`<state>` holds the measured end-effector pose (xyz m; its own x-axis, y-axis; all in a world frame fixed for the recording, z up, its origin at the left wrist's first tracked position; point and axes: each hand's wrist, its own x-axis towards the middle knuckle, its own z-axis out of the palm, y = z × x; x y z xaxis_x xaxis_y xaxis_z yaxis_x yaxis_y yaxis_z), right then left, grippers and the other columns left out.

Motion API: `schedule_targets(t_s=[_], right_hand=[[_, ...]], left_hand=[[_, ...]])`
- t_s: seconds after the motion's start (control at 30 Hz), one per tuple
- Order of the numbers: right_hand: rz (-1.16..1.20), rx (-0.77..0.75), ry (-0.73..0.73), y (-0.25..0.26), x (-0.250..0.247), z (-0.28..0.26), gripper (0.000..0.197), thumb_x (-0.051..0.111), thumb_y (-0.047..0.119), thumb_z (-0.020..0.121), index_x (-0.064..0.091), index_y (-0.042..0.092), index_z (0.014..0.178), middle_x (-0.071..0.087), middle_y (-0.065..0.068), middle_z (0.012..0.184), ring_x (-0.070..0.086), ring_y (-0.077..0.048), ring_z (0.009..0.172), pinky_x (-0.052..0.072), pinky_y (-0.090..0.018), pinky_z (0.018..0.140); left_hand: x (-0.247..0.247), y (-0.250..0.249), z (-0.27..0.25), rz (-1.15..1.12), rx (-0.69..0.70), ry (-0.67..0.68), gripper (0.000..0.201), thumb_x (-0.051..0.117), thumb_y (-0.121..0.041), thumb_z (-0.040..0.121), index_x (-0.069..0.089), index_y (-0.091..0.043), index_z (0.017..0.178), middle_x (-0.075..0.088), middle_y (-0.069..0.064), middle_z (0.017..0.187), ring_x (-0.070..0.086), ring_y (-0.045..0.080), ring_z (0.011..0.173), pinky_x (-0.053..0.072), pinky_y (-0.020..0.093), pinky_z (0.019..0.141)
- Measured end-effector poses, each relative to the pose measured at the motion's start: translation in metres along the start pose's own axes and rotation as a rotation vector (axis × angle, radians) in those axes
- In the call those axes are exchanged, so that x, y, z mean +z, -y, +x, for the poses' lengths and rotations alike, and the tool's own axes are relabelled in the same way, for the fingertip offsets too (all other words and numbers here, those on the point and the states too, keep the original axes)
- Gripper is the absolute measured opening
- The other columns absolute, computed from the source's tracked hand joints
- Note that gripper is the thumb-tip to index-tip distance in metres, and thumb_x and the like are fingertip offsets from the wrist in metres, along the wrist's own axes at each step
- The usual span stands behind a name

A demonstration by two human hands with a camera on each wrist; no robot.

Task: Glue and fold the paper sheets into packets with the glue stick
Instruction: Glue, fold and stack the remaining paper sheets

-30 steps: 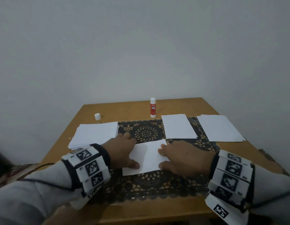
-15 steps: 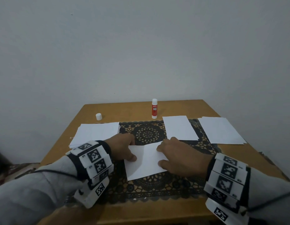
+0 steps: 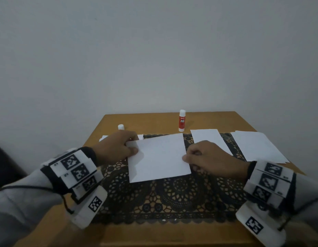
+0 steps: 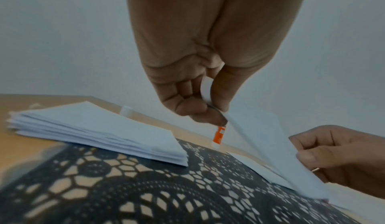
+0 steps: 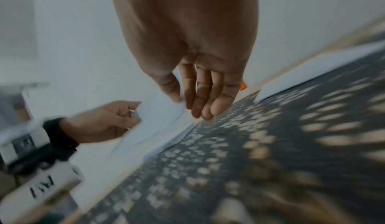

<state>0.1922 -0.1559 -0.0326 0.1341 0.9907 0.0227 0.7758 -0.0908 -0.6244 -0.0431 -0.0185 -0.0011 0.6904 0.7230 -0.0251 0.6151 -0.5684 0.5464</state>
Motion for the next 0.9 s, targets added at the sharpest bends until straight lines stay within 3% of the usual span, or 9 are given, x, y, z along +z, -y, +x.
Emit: schedule_targets(t_s=[0.07, 0.17, 0.37, 0.47, 0.57, 0.63, 0.73, 0.83, 0.9], right_hand=[[0.096, -0.004, -0.019, 0.012, 0.002, 0.011, 0.03, 0.063, 0.023, 0.093, 0.061, 0.004, 0.07, 0.068, -0.007, 0.065, 0.063, -0.008, 0.053, 0.053, -0.022, 0.057], [0.232, 0.035, -0.001, 0.032, 0.008, 0.034, 0.029, 0.062, 0.015, 0.094, 0.057, 0.008, 0.066, 0.064, -0.006, 0.061, 0.063, -0.01, 0.05, 0.05, -0.021, 0.049], [0.484, 0.16, 0.055, 0.057, 0.04, 0.085, 0.014, 0.062, 0.009, 0.093, 0.06, -0.001, 0.084, 0.063, -0.013, 0.067, 0.06, -0.017, 0.051, 0.049, -0.025, 0.047], [0.399, 0.178, 0.066, 0.066, 0.057, 0.107, 0.016, 0.063, 0.011, 0.093, 0.063, -0.004, 0.089, 0.064, -0.012, 0.067, 0.058, -0.016, 0.049, 0.048, -0.023, 0.044], [0.235, 0.186, 0.077, 0.07, 0.069, 0.123, 0.022, 0.064, 0.015, 0.092, 0.066, -0.007, 0.093, 0.068, -0.012, 0.071, 0.059, -0.018, 0.052, 0.049, -0.025, 0.046], [0.057, 0.139, 0.061, 0.069, 0.074, 0.131, 0.025, 0.064, 0.017, 0.091, 0.068, -0.007, 0.089, 0.071, -0.013, 0.073, 0.063, -0.02, 0.054, 0.056, -0.031, 0.053], [-0.161, 0.057, 0.041, 0.067, 0.076, 0.134, 0.027, 0.061, 0.022, 0.09, 0.065, -0.004, 0.083, 0.071, -0.019, 0.077, 0.063, -0.024, 0.054, 0.057, -0.035, 0.056], [-0.181, -0.014, -0.003, 0.066, 0.072, 0.135, 0.027, 0.058, 0.021, 0.09, 0.063, -0.005, 0.083, 0.069, -0.021, 0.082, 0.059, -0.024, 0.058, 0.056, -0.039, 0.062], [-0.151, -0.068, 0.022, 0.066, 0.071, 0.134, 0.033, 0.059, 0.017, 0.089, 0.065, -0.015, 0.09, 0.068, -0.028, 0.084, 0.057, -0.028, 0.059, 0.049, -0.038, 0.056]], left_hand=[[-0.009, 0.008, -0.002, -0.068, -0.006, -0.028, 0.014, 0.06, -0.006, 0.089, 0.057, -0.012, 0.076, 0.061, 0.008, 0.076, 0.057, 0.017, 0.064, 0.052, 0.038, 0.063], [-0.022, 0.021, -0.004, -0.155, -0.06, -0.143, 0.003, 0.059, -0.005, 0.09, 0.057, -0.003, 0.088, 0.062, 0.015, 0.077, 0.057, 0.022, 0.063, 0.049, 0.038, 0.059], [-0.036, 0.064, 0.006, -0.342, -0.339, -0.226, 0.038, 0.065, -0.002, 0.086, 0.046, -0.009, 0.118, 0.063, 0.015, 0.084, 0.061, 0.027, 0.072, 0.053, 0.036, 0.066], [-0.037, 0.083, 0.011, -0.225, -0.373, -0.275, 0.053, 0.072, 0.0, 0.079, 0.043, -0.011, 0.121, 0.062, 0.018, 0.093, 0.063, 0.032, 0.082, 0.056, 0.042, 0.072], [-0.036, 0.094, 0.018, -0.122, -0.386, -0.274, 0.054, 0.075, -0.003, 0.076, 0.044, -0.013, 0.12, 0.06, 0.016, 0.096, 0.061, 0.031, 0.082, 0.055, 0.038, 0.065], [-0.033, 0.098, 0.023, -0.063, -0.399, -0.225, 0.058, 0.075, -0.008, 0.078, 0.041, -0.013, 0.125, 0.059, 0.016, 0.102, 0.06, 0.031, 0.087, 0.054, 0.04, 0.07], [-0.026, 0.103, 0.026, 0.069, -0.413, -0.127, 0.073, 0.073, -0.022, 0.082, 0.031, -0.015, 0.141, 0.053, 0.015, 0.125, 0.056, 0.032, 0.105, 0.049, 0.044, 0.091], [-0.022, 0.102, 0.023, 0.144, -0.368, -0.046, 0.07, 0.07, -0.029, 0.084, 0.033, -0.016, 0.141, 0.052, 0.013, 0.131, 0.053, 0.027, 0.107, 0.045, 0.037, 0.089], [-0.022, 0.098, 0.017, 0.197, -0.339, 0.014, 0.071, 0.072, -0.034, 0.081, 0.036, -0.02, 0.14, 0.049, 0.009, 0.135, 0.05, 0.024, 0.112, 0.043, 0.036, 0.094]])
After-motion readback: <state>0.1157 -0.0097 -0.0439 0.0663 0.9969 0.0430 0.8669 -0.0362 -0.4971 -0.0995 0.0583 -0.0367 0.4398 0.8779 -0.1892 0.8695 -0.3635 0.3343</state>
